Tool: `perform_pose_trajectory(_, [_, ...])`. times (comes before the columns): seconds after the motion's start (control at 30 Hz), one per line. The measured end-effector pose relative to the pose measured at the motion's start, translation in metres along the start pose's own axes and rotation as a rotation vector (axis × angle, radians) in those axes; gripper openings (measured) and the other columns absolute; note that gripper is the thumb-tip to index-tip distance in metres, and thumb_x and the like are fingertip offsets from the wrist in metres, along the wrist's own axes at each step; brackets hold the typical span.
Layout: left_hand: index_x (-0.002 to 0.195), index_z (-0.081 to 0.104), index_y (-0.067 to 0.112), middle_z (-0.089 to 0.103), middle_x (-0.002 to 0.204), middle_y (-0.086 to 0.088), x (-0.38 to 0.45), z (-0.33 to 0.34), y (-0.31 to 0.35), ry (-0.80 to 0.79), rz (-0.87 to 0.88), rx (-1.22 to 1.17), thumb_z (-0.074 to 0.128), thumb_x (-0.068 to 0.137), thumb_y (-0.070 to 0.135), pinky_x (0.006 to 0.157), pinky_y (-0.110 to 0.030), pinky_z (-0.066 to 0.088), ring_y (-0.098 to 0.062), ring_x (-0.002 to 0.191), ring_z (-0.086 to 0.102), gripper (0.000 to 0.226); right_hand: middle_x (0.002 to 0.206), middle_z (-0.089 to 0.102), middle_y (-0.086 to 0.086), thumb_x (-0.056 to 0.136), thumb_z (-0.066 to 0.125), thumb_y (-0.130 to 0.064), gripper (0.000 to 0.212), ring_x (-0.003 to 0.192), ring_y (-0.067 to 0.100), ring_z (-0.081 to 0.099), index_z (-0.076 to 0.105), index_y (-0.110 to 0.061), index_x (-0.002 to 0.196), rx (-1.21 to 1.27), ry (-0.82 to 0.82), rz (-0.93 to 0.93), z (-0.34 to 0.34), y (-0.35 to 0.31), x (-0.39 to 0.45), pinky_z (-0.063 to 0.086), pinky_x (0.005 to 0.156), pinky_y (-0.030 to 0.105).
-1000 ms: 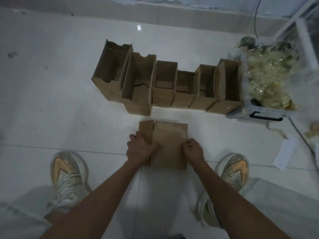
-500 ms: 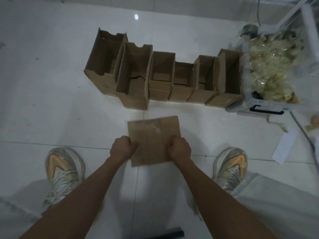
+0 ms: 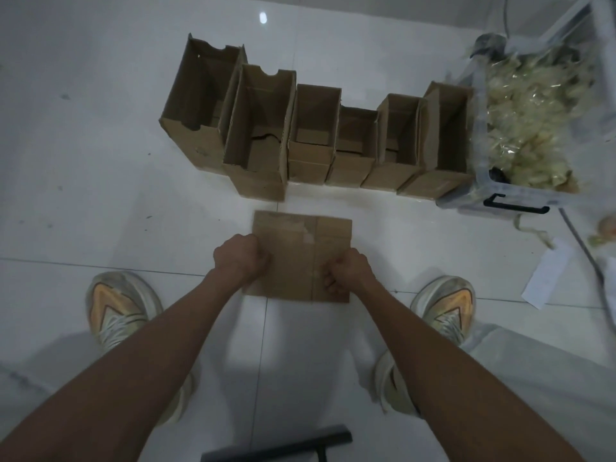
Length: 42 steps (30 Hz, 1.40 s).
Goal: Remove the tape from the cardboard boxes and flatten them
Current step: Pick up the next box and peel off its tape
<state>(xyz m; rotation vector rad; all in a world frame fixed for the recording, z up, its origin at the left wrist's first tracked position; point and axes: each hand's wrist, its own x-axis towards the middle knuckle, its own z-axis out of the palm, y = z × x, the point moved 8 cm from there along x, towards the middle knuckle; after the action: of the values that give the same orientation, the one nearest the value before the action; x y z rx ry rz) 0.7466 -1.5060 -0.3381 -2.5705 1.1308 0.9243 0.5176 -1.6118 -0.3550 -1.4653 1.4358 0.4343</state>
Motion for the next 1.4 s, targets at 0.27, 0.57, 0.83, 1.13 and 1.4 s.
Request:
perform_pose_trajectory(0.27, [0.066, 0.052, 0.019, 0.06, 0.072, -0.002, -0.017, -0.03, 0.008, 0.172, 0.098, -0.006, 0.054, 0.095, 0.048, 0.069, -0.034, 0.056, -0.025, 0.068, 0.063, 0.041, 0.064, 0.072, 0.001, 0.108, 0.038, -0.049, 0.062, 0.065, 0.02, 0.07, 0.074, -0.015, 0.072, -0.238, 0.267, -0.292, -0.064, -0.061, -0.039, 0.058, 0.073, 0.034])
perform_pose_trajectory(0.57, [0.071, 0.063, 0.015, 0.06, 0.066, 0.001, -0.034, -0.06, 0.018, 0.248, 0.146, -0.078, 0.054, 0.096, 0.045, 0.064, -0.028, 0.052, -0.019, 0.062, 0.061, 0.04, 0.142, 0.052, 0.004, 0.097, 0.068, -0.046, 0.064, 0.08, 0.016, 0.063, 0.045, -0.019, 0.15, -0.88, 0.516, -0.958, -0.042, -0.266, -0.091, 0.046, 0.06, 0.027])
perform_pose_trajectory(0.83, [0.075, 0.061, 0.017, 0.058, 0.068, -0.001, -0.074, -0.111, -0.001, 0.428, 0.176, -0.073, 0.053, 0.096, 0.042, 0.061, -0.03, 0.054, -0.025, 0.063, 0.061, 0.034, 0.074, 0.053, -0.002, 0.096, 0.058, -0.002, 0.021, 0.078, 0.027, 0.067, 0.057, -0.022, 0.089, -0.866, 0.576, -0.786, -0.042, -0.275, -0.117, 0.041, 0.061, 0.034])
perform_pose_trajectory(1.13, [0.141, 0.033, 0.024, 0.039, 0.138, 0.004, -0.197, -0.231, -0.025, 0.784, 0.208, -0.35, 0.082, 0.066, 0.072, 0.074, -0.041, 0.059, -0.018, 0.114, 0.058, 0.101, 0.118, 0.07, 0.007, 0.102, 0.06, -0.026, 0.03, 0.101, 0.026, 0.067, 0.066, -0.011, 0.128, -0.107, 0.472, -0.856, -0.164, -0.276, -0.25, 0.053, 0.082, 0.031])
perform_pose_trajectory(1.4, [0.154, 0.022, 0.037, 0.041, 0.147, 0.009, -0.283, -0.312, -0.003, 0.718, 0.502, -0.735, 0.094, 0.047, 0.067, 0.11, -0.05, 0.047, -0.017, 0.132, 0.047, 0.132, 0.091, 0.064, 0.008, 0.104, 0.064, -0.014, 0.062, 0.063, 0.011, 0.057, 0.034, 0.0, 0.156, 0.677, -0.1, -0.687, -0.2, -0.194, -0.342, 0.048, 0.049, 0.018])
